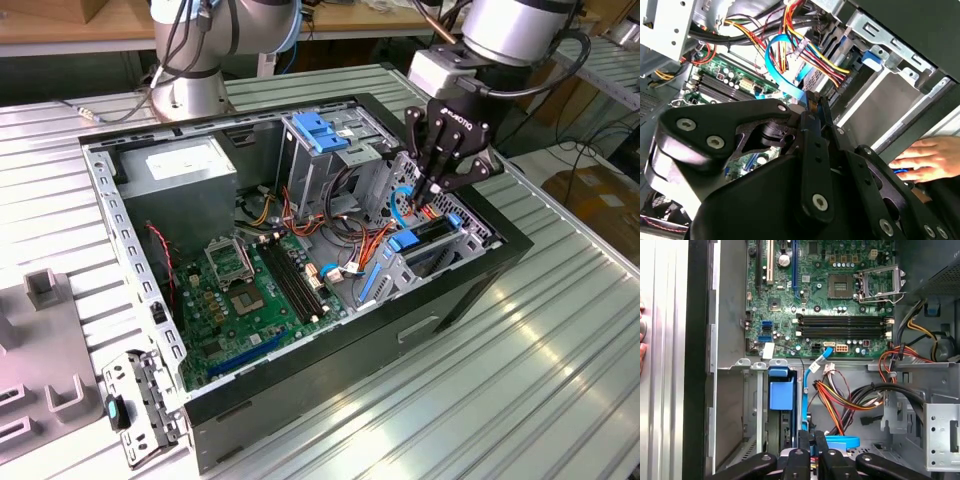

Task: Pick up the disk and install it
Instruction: 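Insert the second disk wire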

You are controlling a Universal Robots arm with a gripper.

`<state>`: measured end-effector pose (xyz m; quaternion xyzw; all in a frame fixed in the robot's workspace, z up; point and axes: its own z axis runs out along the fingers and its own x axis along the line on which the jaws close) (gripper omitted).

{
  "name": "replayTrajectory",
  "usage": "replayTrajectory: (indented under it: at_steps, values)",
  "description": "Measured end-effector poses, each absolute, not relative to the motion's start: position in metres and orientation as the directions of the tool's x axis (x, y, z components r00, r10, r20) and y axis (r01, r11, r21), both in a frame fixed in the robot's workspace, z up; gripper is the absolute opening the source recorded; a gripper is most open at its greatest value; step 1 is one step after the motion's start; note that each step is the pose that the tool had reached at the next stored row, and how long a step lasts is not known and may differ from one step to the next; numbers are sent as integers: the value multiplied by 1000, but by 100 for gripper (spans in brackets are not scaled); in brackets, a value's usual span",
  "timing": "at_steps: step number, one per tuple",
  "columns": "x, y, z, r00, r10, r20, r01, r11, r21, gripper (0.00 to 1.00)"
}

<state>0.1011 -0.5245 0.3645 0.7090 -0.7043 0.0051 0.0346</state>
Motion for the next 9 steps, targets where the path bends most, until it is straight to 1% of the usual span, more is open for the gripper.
replayTrajectory:
  at_steps: [9]
  values:
    - [97,-531,361,21,-998,55,-1000,-22,-6,16]
